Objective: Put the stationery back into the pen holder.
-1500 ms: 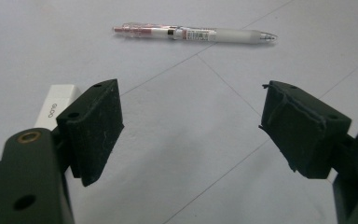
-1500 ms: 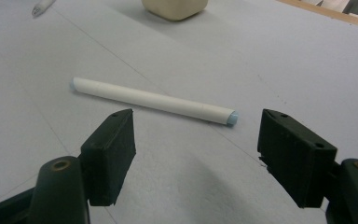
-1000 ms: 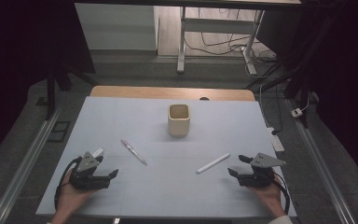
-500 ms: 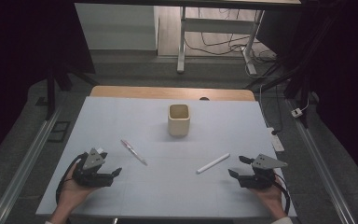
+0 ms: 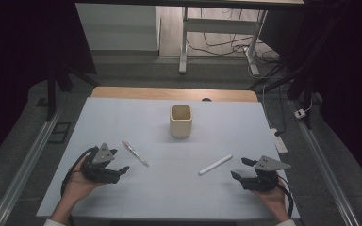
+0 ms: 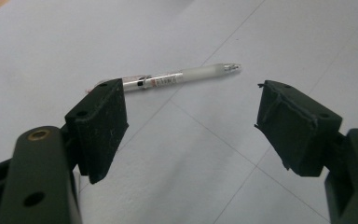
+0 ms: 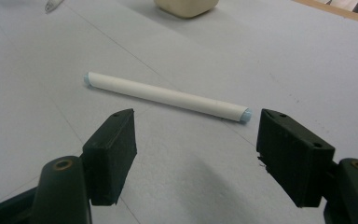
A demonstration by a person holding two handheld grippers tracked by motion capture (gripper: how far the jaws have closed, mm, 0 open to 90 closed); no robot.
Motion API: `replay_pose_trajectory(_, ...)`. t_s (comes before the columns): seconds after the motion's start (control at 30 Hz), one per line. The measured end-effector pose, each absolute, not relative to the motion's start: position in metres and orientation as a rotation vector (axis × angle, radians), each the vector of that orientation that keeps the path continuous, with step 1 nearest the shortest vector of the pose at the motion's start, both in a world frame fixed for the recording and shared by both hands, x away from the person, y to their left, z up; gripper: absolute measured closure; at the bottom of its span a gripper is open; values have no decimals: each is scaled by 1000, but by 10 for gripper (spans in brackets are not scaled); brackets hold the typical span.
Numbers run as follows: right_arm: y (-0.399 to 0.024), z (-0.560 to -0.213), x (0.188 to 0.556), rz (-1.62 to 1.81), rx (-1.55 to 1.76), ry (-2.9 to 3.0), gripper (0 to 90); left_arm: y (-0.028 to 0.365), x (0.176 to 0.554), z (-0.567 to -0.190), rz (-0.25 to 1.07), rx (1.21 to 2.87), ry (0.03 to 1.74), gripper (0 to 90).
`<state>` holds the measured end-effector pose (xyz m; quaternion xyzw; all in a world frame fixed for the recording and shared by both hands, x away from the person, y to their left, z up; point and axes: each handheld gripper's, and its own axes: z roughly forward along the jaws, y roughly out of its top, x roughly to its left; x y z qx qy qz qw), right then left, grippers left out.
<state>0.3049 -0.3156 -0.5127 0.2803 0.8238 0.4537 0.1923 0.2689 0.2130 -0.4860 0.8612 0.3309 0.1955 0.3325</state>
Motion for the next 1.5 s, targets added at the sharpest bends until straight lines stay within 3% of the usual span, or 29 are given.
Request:
replay_pose_trajectory(0.5,-316,-512,305,1288,823,2290,279,215,290,-471,460,2252,802,277)
replay_pose_trajectory(1.5,-316,-511,306,1305,802,2292,280,190,319,-449,464,2456,564,317)
